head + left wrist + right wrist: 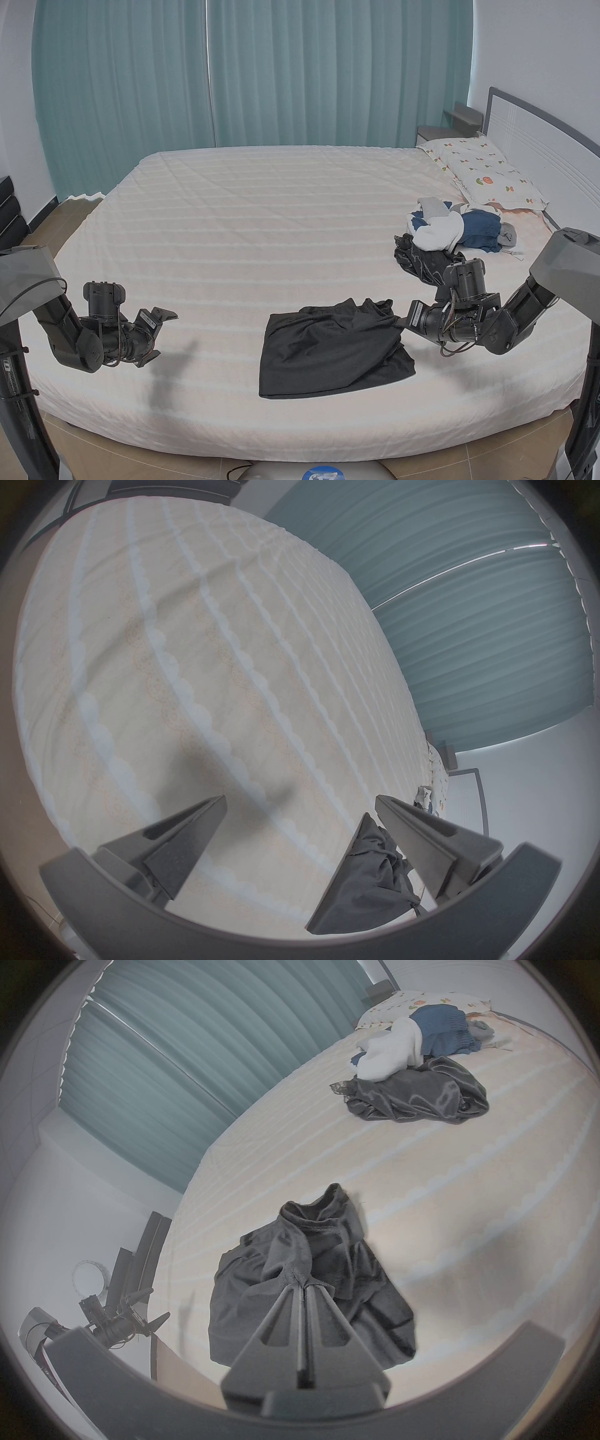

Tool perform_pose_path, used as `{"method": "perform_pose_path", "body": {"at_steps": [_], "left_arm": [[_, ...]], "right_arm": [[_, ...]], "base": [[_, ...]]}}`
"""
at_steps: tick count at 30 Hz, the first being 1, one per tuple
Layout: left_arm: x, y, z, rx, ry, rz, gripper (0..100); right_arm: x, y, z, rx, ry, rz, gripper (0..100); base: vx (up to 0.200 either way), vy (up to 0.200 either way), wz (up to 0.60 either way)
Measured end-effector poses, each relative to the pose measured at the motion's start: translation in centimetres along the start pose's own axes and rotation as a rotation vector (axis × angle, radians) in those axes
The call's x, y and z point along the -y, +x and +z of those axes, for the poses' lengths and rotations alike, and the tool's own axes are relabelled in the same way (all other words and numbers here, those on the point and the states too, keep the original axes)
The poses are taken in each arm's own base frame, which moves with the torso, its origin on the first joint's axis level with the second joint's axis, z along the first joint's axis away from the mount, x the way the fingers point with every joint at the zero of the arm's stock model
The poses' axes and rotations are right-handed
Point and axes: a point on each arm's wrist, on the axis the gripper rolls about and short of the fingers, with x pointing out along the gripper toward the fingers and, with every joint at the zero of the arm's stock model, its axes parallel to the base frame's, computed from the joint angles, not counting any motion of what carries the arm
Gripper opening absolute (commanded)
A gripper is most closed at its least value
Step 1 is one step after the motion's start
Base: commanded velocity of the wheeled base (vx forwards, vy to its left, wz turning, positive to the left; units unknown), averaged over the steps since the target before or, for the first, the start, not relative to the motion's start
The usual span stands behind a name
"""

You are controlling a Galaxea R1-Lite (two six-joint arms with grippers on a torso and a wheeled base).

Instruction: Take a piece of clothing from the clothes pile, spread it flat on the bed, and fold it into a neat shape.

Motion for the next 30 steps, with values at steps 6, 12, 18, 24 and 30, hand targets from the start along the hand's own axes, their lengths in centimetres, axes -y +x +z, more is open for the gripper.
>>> {"method": "perform_pose_path", "body": {"at_steps": [6, 12, 18, 24, 30], "left_arm": [[0.0, 0.0, 0.0, 0.0, 0.0, 0.0, 100], [0.0, 0.0, 0.0, 0.0, 0.0, 0.0, 100], [0.0, 0.0, 0.0, 0.0, 0.0, 0.0, 100], [0.0, 0.0, 0.0, 0.0, 0.0, 0.0, 100], [0.0, 0.0, 0.0, 0.0, 0.0, 0.0, 100]], "right_arm": [[2.3, -0.6, 0.3, -0.015, 0.003, -0.035, 0], [3.6, -0.4, -0.3, -0.046, -0.007, -0.063, 0], [4.5, -0.1, -1.3, -0.088, -0.027, -0.096, 0], [5.5, 0.1, -2.0, -0.112, -0.044, -0.124, 100], [5.5, 0.1, -2.2, -0.113, -0.059, -0.125, 100]], "base": [[0.0, 0.0, 0.0], [0.0, 0.0, 0.0], [0.0, 0.0, 0.0], [0.0, 0.0, 0.0], [0.0, 0.0, 0.0]]}}
